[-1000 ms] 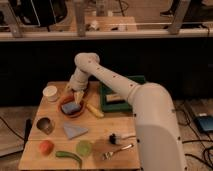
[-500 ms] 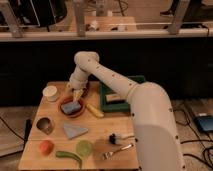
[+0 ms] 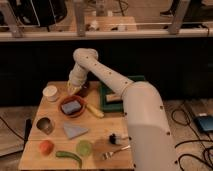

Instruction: Place sponge in red bowl

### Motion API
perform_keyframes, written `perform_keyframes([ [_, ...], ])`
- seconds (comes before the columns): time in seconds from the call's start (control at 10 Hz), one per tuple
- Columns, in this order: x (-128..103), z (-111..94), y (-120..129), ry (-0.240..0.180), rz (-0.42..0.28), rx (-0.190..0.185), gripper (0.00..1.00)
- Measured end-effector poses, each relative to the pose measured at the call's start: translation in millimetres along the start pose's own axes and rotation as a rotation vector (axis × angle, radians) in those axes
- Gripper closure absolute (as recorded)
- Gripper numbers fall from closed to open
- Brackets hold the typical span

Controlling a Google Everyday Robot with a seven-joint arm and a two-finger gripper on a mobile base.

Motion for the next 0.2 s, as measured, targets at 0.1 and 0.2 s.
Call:
perform_keyframes([
  [0.1, 1.1, -1.2, -1.0, 0.005, 0.002, 0.004, 0.97],
  [0.2, 4.6, -2.4, -4.5, 0.008, 0.004, 0.01, 0.97],
])
